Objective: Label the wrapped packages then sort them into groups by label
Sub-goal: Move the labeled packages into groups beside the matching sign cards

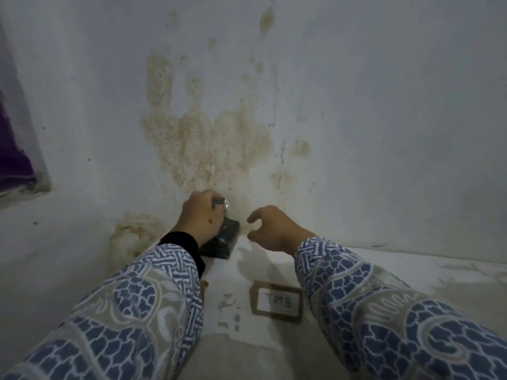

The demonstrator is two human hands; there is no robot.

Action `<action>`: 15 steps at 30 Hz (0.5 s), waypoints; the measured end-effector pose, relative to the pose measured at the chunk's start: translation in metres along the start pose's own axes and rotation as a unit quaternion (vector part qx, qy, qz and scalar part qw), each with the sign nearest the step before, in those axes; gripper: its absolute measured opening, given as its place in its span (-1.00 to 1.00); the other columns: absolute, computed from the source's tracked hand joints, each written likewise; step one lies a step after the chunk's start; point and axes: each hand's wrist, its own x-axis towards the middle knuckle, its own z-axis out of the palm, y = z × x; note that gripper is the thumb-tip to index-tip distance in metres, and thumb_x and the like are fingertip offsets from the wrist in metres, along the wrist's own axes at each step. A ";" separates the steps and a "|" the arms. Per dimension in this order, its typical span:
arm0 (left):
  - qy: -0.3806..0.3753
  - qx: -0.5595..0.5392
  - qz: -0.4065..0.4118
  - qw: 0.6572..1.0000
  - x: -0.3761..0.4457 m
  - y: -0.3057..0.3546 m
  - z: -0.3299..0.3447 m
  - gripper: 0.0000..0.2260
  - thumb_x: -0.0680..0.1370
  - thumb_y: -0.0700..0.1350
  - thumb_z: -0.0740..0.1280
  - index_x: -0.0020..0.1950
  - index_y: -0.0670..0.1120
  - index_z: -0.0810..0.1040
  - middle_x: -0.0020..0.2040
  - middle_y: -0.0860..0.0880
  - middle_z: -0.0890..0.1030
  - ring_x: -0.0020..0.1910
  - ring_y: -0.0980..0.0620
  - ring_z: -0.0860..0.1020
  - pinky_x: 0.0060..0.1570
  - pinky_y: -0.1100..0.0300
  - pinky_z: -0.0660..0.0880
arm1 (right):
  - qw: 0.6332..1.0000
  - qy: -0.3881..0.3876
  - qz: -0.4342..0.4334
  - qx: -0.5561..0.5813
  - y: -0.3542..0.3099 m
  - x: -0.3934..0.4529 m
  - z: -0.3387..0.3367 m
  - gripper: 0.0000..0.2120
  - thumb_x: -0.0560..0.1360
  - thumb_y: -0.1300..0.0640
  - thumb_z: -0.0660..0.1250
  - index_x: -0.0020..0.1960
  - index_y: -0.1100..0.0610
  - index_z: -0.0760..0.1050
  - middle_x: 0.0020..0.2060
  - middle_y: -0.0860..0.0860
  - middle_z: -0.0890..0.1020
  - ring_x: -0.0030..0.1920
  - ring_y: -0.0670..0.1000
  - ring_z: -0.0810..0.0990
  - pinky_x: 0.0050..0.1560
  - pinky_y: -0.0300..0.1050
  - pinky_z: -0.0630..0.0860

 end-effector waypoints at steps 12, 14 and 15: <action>-0.041 -0.064 0.154 0.985 -0.151 0.160 0.092 -0.75 0.55 -0.16 0.17 0.20 -0.07 0.50 0.15 -0.08 0.53 0.17 -0.10 0.45 0.16 -0.08 0.42 | 0.991 0.077 -0.020 -0.103 0.082 -0.173 -0.071 -0.61 0.46 0.16 0.28 0.29 0.09 0.45 0.35 0.16 0.37 0.37 0.20 0.30 0.33 0.12 0.34; -0.058 -0.086 0.169 0.980 -0.181 0.183 0.106 -0.75 0.55 -0.15 0.18 0.20 -0.05 0.49 0.15 -0.05 0.54 0.19 -0.07 0.45 0.17 -0.09 0.41 | 0.989 0.088 -0.002 -0.122 0.102 -0.211 -0.085 -0.64 0.48 0.14 0.28 0.27 0.06 0.47 0.40 0.15 0.33 0.44 0.17 0.22 0.36 0.15 0.31; -0.069 -0.096 0.176 0.977 -0.194 0.193 0.113 -0.75 0.55 -0.15 0.18 0.20 -0.04 0.49 0.15 -0.04 0.54 0.19 -0.06 0.44 0.18 -0.09 0.41 | 0.988 0.091 0.011 -0.128 0.111 -0.228 -0.091 -0.66 0.48 0.13 0.29 0.25 0.06 0.49 0.41 0.14 0.32 0.45 0.16 0.20 0.36 0.13 0.30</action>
